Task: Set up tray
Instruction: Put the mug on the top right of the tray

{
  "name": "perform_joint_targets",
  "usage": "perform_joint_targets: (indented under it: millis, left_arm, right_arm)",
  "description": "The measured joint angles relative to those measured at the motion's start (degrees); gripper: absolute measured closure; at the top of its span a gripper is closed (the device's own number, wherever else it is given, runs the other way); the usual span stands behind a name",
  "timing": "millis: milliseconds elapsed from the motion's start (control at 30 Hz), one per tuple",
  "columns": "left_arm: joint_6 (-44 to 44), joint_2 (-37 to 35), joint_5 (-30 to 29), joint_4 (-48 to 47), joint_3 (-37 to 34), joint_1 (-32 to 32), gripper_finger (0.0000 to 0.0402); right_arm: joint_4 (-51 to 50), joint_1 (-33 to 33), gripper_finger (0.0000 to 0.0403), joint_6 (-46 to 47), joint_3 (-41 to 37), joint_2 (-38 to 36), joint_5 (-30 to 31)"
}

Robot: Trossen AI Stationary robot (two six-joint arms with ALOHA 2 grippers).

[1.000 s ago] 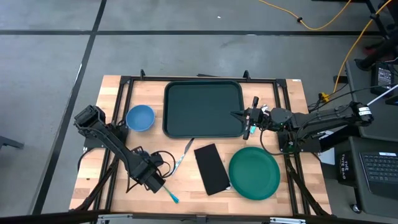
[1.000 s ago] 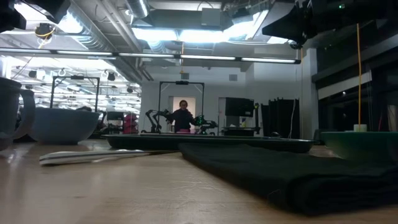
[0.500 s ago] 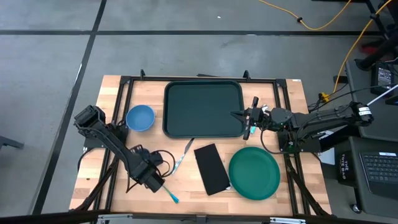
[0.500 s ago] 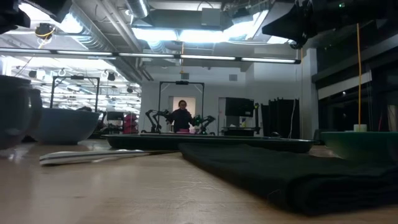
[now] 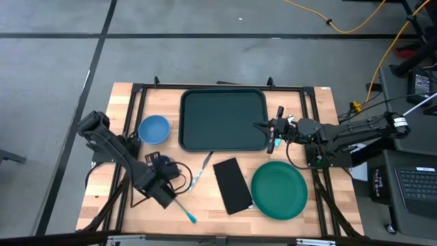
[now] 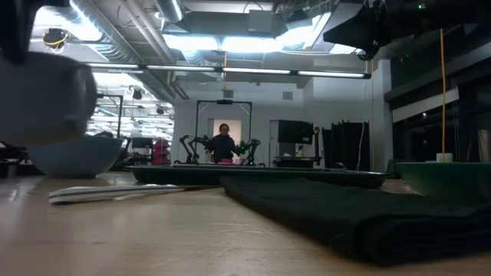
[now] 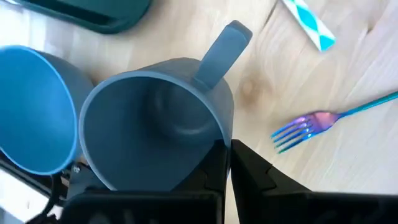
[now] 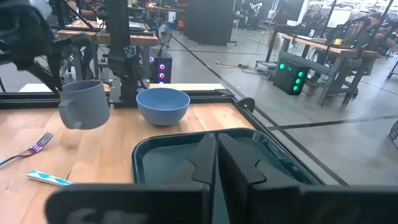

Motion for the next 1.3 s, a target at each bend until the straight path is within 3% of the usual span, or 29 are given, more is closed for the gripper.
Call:
perform_joint_targets:
  millis: [133, 267, 667, 967, 1300]
  left_arm:
    - [4.1, -1.6, -3.6, 0.1, 0.0, 2.6, 0.0399]
    - [14.3, -1.7, -2.9, 2.0, 0.0, 7.6, 0.0400]
    - [49.3, -4.4, 2.1, 8.2, 0.0, 31.7, 0.0400]
    - [66.4, -5.6, 2.9, 15.1, 0.0, 46.9, 0.0400]
    - [75.5, -5.5, 5.6, 23.4, 0.0, 57.5, 0.0400]
  right_arm:
    - [0.0, 0.0, 0.0380, -2.6, 0.0, 0.0, 0.0]
    - [0.0, 0.0, 0.0380, -2.8, 0.0, 0.0, 0.0]
    - [-1.8, 0.0, 0.0380, -4.1, 0.0, 0.0, 0.0]
    - [-5.1, 0.0, 0.0379, -1.0, 0.0, 0.0, 0.0]
    - [-8.3, 0.0, 0.0379, -1.1, 0.0, 0.1, 0.0]
